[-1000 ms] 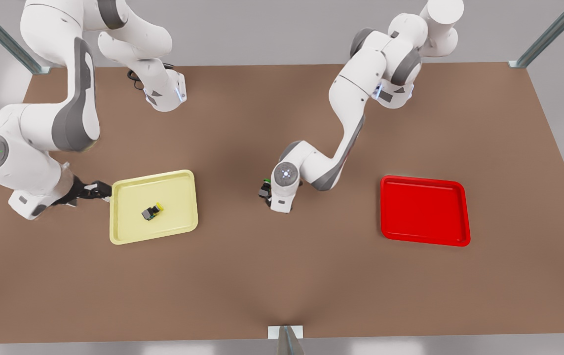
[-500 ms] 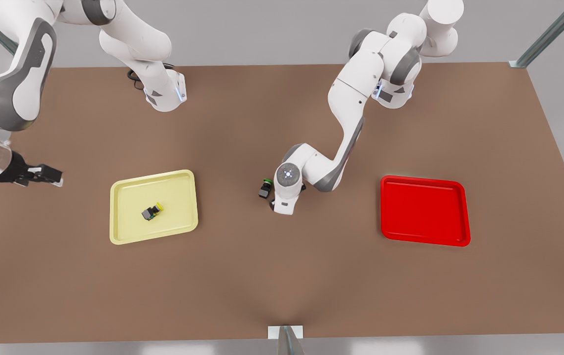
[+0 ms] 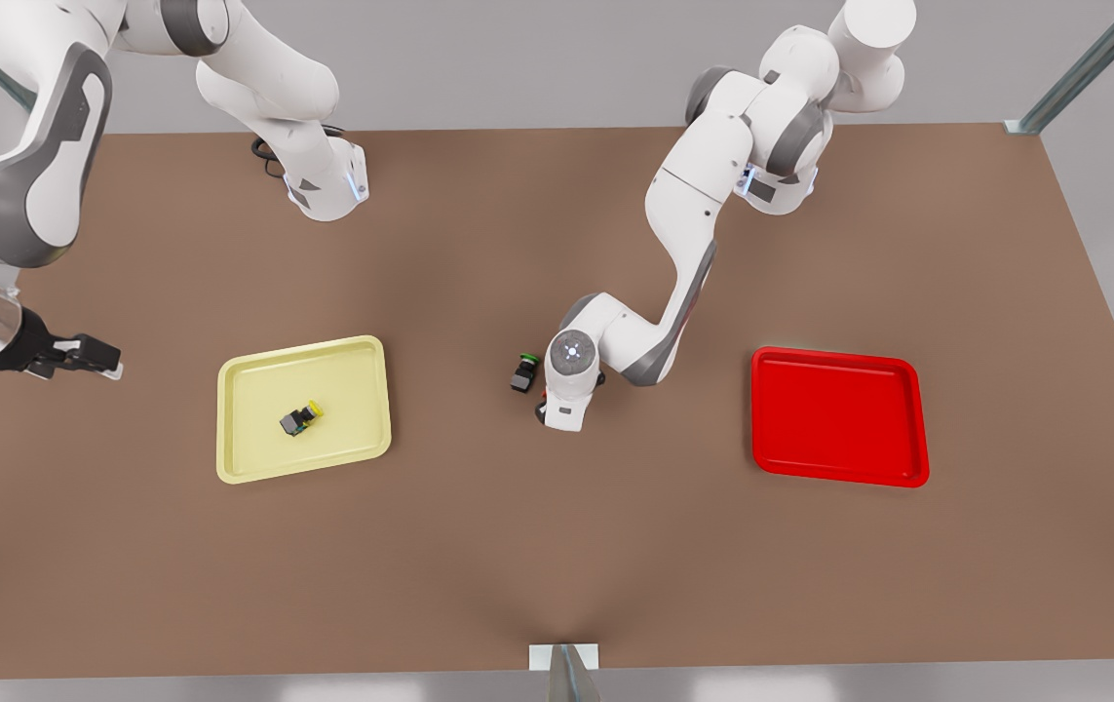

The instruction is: Place the switches on the corresponding trays according to their colors

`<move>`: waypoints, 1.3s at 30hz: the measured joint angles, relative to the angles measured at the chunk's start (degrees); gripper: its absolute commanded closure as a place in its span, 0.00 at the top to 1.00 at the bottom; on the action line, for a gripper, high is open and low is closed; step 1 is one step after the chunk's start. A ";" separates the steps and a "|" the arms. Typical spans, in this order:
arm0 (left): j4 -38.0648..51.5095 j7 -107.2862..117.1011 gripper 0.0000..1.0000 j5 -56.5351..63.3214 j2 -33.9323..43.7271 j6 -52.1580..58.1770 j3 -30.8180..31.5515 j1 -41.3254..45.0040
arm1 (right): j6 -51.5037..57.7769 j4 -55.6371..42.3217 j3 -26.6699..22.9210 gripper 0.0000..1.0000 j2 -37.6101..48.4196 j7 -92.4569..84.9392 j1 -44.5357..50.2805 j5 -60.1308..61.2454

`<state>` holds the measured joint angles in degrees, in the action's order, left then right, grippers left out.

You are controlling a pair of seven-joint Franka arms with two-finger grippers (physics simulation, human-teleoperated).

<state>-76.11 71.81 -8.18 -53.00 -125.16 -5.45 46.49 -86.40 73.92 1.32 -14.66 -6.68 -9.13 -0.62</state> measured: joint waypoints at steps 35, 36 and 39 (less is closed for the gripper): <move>0.00 -0.09 0.57 0.00 -0.08 -0.08 0.00 0.00 | 0.00 -0.09 0.18 1.00 -0.11 0.09 -0.01 0.09; 0.00 -0.09 0.57 0.00 -0.09 -0.30 0.00 0.00 | 0.00 -0.09 0.18 1.00 -0.11 0.09 -0.01 0.09; 0.00 -0.09 0.57 0.00 -0.09 -0.53 0.00 0.00 | 0.00 -0.09 0.18 1.00 -0.11 0.09 -0.01 0.09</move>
<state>-76.11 71.72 -8.19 -53.10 -125.68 -5.45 46.49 -86.40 73.83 1.49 -14.77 -6.59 -9.14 -0.53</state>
